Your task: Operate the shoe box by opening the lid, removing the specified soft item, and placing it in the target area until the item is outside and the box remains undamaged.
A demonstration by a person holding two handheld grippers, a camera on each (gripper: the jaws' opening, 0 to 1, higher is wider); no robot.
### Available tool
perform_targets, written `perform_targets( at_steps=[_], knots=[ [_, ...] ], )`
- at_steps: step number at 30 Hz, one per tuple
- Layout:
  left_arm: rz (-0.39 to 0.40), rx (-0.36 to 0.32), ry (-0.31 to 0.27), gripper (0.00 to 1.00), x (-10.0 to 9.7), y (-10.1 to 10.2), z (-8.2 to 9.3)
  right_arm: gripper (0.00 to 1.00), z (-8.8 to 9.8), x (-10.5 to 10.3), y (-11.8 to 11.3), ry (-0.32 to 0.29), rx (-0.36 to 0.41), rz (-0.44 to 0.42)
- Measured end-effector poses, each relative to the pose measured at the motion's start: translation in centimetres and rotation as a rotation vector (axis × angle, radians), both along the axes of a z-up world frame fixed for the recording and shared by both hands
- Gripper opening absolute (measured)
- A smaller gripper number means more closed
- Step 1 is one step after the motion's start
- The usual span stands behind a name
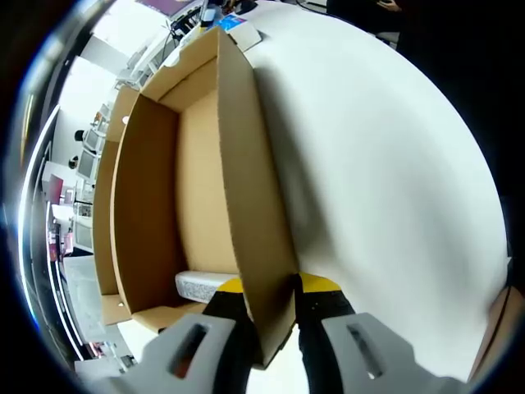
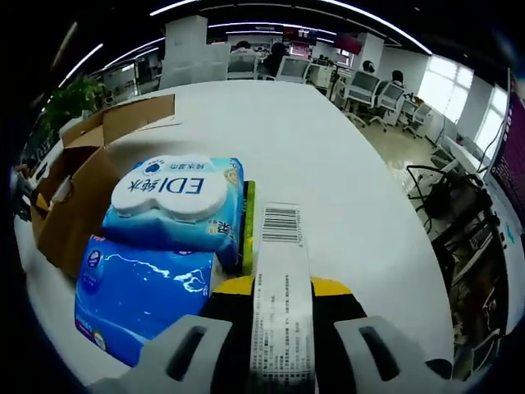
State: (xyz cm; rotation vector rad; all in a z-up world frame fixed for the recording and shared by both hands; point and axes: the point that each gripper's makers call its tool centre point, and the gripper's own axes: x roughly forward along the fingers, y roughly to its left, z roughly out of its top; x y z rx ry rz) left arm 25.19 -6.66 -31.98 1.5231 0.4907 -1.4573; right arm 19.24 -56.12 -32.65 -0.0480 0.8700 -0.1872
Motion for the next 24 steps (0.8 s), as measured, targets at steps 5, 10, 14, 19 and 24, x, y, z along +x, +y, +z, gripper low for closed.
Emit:
perform_targets(
  at_steps=[5,10,14,19,24],
  knots=[
    [0.001,0.001,-0.001,0.16,-0.04,0.03,-0.01,0.22,-0.13,-0.18,0.17,-0.002,0.012,-0.008],
    [0.001,0.001,-0.001,0.16,-0.04,0.06,-0.02,0.22,-0.42,-0.33,0.33,0.001,0.022,-0.015],
    [0.002,0.001,-0.001,0.16,-0.05,0.10,-0.04,0.22,-0.63,-0.26,0.38,0.005,0.019,-0.010],
    [0.002,0.001,-0.001,0.16,0.23,-0.06,-0.05,0.23,-0.57,-0.41,0.55,0.017,0.004,0.011],
    [0.003,0.001,-0.001,0.16,0.39,-0.15,-0.05,0.23,-0.27,-0.69,0.69,0.029,-0.033,0.055]
  ],
)
